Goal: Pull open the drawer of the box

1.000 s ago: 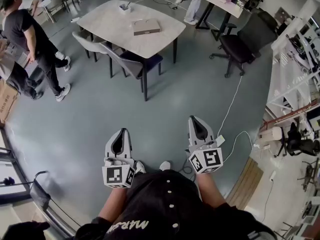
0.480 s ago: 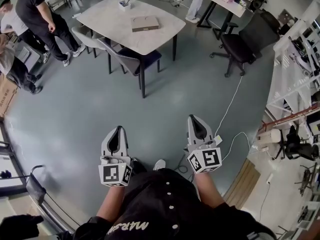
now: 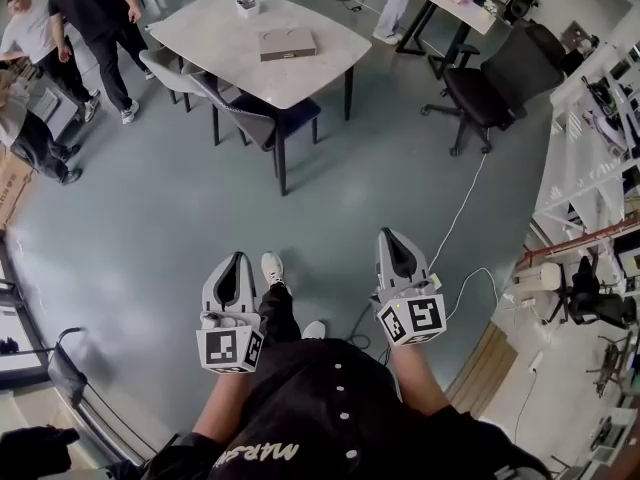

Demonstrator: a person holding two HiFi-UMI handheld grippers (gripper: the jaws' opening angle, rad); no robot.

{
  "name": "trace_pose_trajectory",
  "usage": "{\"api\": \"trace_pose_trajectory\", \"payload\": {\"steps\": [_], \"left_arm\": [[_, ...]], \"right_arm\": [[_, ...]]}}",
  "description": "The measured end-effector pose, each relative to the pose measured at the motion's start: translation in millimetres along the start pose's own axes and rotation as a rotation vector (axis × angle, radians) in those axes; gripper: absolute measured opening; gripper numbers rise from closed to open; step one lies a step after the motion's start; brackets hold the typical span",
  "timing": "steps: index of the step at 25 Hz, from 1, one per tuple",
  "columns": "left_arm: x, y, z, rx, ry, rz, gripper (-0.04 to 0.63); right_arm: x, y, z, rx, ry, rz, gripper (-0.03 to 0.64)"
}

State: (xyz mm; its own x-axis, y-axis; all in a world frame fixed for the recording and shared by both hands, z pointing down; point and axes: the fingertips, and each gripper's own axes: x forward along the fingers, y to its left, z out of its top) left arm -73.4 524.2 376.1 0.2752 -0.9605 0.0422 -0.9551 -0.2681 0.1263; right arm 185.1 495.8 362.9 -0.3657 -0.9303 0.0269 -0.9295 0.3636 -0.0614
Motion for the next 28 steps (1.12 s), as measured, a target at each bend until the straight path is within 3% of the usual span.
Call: {"api": "trace_pose_trajectory", "payload": {"steps": [12, 28], "left_arm": [[113, 29, 16, -0.006, -0.017, -0.013, 0.02], [290, 121, 59, 0.002, -0.041, -0.08, 0.02]], "right_arm": [[101, -39, 9, -0.011, 0.004, -0.003, -0.003], [293, -68, 39, -0.028, -0.023, -0.063, -0.003]]}}
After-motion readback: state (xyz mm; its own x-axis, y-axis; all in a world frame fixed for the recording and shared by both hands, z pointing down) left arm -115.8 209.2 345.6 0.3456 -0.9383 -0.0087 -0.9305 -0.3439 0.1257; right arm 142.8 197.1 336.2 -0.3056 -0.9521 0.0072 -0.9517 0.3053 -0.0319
